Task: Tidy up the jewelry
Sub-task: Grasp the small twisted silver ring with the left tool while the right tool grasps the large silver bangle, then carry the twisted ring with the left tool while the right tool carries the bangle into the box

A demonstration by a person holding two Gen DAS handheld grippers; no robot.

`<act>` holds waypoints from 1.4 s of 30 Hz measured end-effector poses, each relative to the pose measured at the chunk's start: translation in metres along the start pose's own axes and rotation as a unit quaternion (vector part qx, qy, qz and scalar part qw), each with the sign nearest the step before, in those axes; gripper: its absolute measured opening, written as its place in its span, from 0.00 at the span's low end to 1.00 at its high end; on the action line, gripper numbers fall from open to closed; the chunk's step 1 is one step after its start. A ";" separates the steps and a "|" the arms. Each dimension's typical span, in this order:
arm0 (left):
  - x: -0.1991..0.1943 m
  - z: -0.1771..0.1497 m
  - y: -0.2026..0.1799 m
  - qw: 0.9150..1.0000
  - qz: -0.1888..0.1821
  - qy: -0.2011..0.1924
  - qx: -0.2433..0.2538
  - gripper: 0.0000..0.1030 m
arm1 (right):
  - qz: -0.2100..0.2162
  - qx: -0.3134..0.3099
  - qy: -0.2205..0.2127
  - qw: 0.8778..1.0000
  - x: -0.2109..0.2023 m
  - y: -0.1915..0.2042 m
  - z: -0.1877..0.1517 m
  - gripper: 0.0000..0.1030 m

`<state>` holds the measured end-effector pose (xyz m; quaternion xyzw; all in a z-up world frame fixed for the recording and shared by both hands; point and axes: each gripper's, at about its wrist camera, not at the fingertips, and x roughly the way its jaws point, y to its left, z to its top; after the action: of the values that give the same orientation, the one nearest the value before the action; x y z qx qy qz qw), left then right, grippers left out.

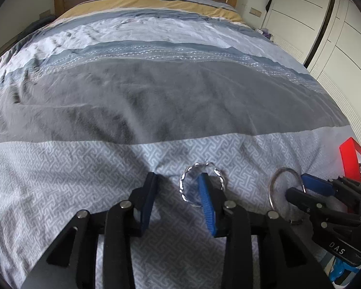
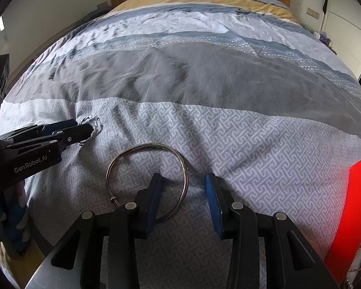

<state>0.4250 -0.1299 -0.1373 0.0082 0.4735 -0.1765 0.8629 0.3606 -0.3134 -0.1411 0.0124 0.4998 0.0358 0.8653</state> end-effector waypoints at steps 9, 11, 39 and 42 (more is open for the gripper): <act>-0.001 0.002 -0.014 0.999 0.000 0.001 0.034 0.07 | -0.008 0.005 -0.010 1.000 0.000 -0.003 0.004 0.12; -0.008 0.000 -0.016 0.999 0.008 -0.004 0.035 0.06 | 0.002 0.009 -0.015 1.000 -0.002 -0.006 0.004 0.06; -0.209 -0.013 -0.076 0.995 -0.006 -0.089 0.033 0.03 | -0.057 -0.035 -0.102 0.993 -0.202 0.016 -0.039 0.05; -0.206 -0.013 -0.106 0.995 -0.024 -0.086 0.044 0.03 | -0.073 -0.020 -0.105 0.992 -0.221 -0.016 -0.051 0.05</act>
<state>0.2808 -0.1663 0.0410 0.0196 0.3890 -0.2182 0.8948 0.2069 -0.3467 0.0236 -0.0380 0.4045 -0.0188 0.9135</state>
